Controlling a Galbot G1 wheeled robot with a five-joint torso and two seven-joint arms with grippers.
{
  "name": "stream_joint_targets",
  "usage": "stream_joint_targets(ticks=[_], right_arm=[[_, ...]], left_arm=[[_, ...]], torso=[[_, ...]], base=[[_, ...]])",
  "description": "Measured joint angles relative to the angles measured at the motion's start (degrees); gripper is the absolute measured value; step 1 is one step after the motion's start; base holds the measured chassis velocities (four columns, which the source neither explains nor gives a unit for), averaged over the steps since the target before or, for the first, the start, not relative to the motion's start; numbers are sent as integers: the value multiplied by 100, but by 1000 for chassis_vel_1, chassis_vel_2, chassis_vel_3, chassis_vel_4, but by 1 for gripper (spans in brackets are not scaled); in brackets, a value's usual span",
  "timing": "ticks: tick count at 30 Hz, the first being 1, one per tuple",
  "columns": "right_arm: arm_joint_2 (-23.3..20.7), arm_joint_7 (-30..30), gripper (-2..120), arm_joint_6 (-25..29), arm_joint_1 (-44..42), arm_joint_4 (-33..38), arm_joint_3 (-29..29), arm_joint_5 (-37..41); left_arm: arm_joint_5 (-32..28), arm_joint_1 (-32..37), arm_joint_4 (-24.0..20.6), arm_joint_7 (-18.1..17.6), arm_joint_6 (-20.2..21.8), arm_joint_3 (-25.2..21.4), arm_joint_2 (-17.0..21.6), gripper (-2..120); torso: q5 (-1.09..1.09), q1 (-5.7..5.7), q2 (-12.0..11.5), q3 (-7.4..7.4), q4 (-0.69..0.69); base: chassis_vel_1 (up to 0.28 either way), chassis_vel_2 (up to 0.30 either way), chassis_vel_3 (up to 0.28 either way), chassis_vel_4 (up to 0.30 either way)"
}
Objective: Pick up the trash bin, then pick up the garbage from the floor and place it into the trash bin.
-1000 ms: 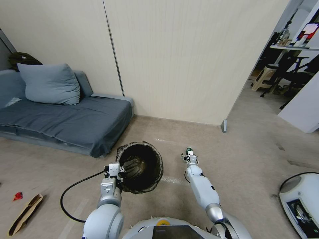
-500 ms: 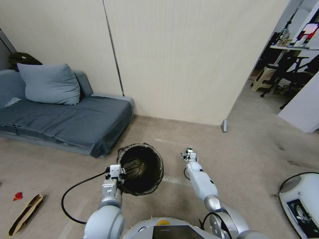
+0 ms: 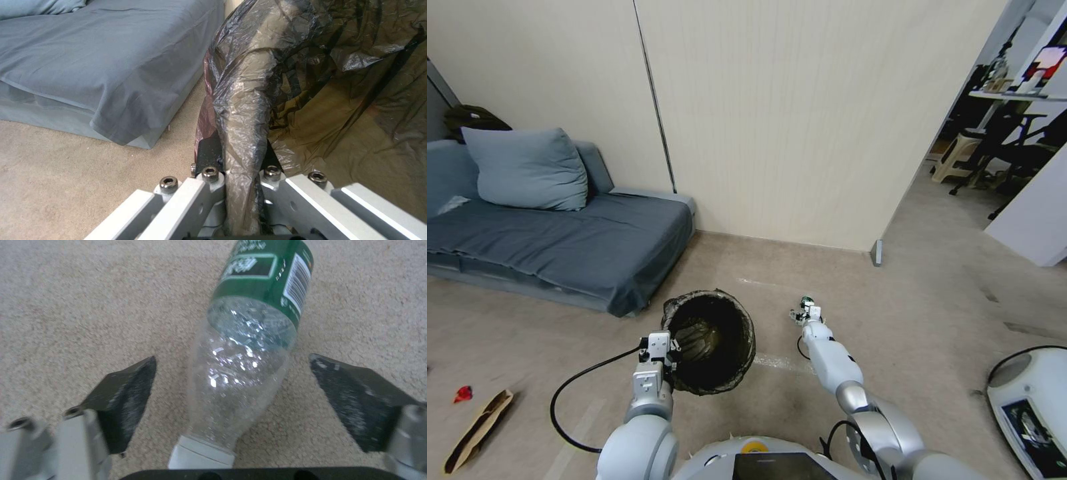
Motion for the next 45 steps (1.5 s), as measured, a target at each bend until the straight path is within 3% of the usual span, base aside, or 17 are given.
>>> stream_joint_targets(ticks=[7, 9, 11, 16, 36, 41, 45], right_arm=[[-45, -143, 48, 54, 112, -226, 29, 121], [-41, -153, 47, 60, 125, -258, 37, 130], [-33, -200, 35, 96, 160, -353, 53, 161], [-39, -276, 22, 148, 191, -462, 75, 169], [-36, -324, 19, 219, 87, -321, 80, 175], [-77, -222, 19, 269, -220, 395, 35, 188], [-120, -81, 19, 602, -484, 1062, -19, 105]], left_arm=[[63, 74, -12, -5, -19, 16, -1, 0], [75, 82, -13, -5, -21, 23, -1, 0], [107, 109, -15, -5, -25, 44, -2, 0], [159, 147, -25, -5, -39, 66, -8, 0], [226, 137, -10, 2, -65, 159, -26, 0], [226, 112, 9, 5, -68, 159, -27, 0], [203, 85, 54, 10, -75, 173, -26, 0]], torso=[[-1, 0, 0, 0, 0], [0, 0, 0, 0, 1], [-1, 0, 0, 0, 1], [-2, 0, 1, 0, 1], [0, 0, 0, 0, 1], [0, 0, 0, 0, 1], [0, 0, 0, 0, 1]], base=[[0, 0, 0, 0], [0, 0, 0, 0], [0, 0, 0, 0], [0, 0, 0, 0], [0, 0, 0, 0], [0, 0, 0, 0], [0, 0, 0, 0]])
